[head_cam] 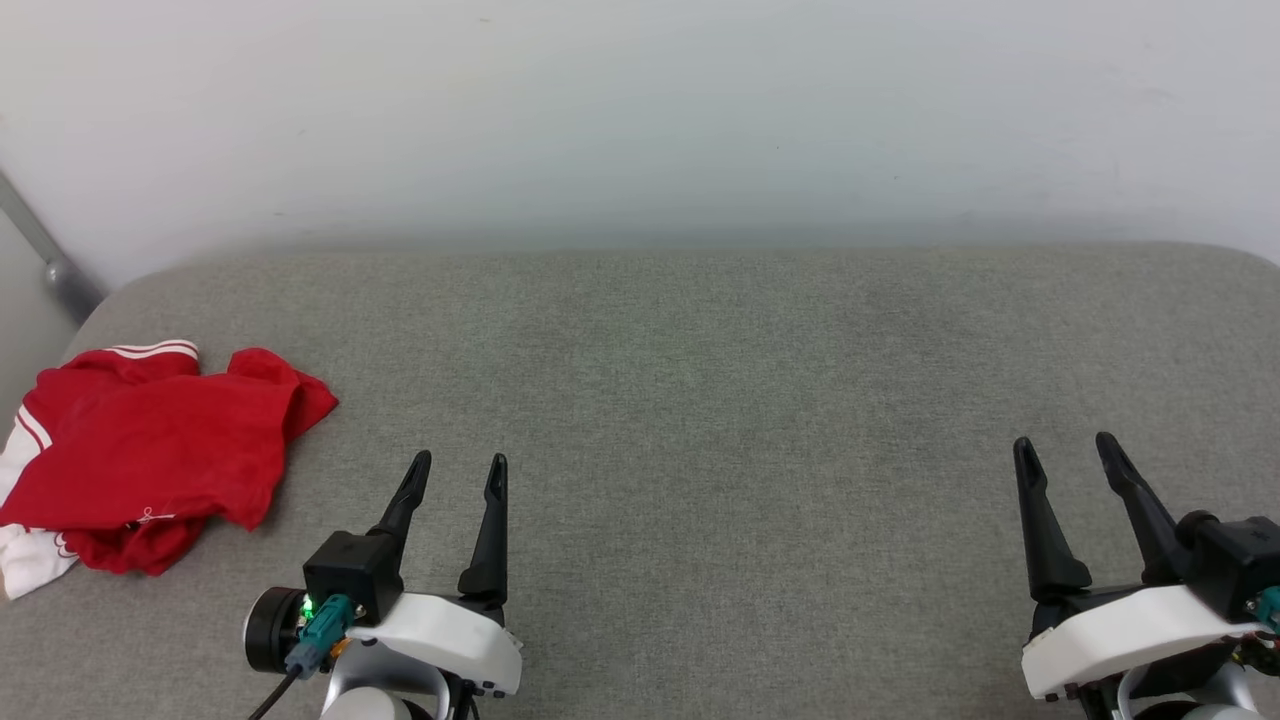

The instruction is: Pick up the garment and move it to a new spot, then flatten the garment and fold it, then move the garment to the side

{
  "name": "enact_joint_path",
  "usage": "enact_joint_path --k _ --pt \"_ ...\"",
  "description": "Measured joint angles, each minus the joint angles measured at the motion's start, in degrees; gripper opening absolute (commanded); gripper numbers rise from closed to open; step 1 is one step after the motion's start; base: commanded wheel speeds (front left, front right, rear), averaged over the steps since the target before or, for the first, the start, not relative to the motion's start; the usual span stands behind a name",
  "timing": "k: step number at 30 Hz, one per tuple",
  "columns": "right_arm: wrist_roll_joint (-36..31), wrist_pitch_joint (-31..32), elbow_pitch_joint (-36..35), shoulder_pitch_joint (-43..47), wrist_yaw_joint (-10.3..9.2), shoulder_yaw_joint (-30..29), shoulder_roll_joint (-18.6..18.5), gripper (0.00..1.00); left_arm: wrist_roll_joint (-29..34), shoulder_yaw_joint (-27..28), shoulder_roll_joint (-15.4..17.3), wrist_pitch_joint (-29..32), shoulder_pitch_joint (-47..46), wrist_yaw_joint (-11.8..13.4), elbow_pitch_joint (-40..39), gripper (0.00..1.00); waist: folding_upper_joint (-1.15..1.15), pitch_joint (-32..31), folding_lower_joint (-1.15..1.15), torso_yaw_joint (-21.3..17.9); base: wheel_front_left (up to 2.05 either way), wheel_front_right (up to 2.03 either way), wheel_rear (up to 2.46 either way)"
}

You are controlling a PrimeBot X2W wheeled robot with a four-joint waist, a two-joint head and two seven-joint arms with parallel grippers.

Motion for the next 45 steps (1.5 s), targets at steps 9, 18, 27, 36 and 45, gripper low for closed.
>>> enact_joint_path --k 9,18,27,36,45 --pt "-2.26 -0.44 -0.42 0.12 0.00 -0.15 0.00 1.00 2.89 -0.24 -0.19 -0.93 -0.24 -0.11 0.66 1.00 0.00 -0.09 0.00 0.35 0.00 0.00 0.00" --pt "-3.59 -0.74 -0.59 0.79 0.00 -0.58 0.01 1.00 5.38 -0.22 -0.33 -1.89 -0.25 -0.11 1.62 1.00 0.00 -0.32 0.00 0.70 0.00 0.00 0.00" --pt "-3.22 -1.02 0.54 0.76 0.00 -1.31 0.01 1.00 5.19 0.11 -0.43 -2.01 -0.35 -0.09 2.52 1.00 0.00 -0.54 0.00 0.91 0.00 0.00 0.00" --pt "-3.65 -1.30 1.23 0.66 0.00 -1.42 0.01 1.00 4.89 0.58 -0.48 -2.00 -0.58 0.19 2.69 1.00 0.00 -0.85 0.00 1.85 0.00 0.00 0.00" --pt "-4.28 -1.23 1.19 0.62 0.00 -0.02 0.01 1.00 4.87 1.93 -0.51 -2.05 -1.29 1.18 3.02 1.00 0.00 -1.08 0.00 7.21 0.00 0.00 0.00"
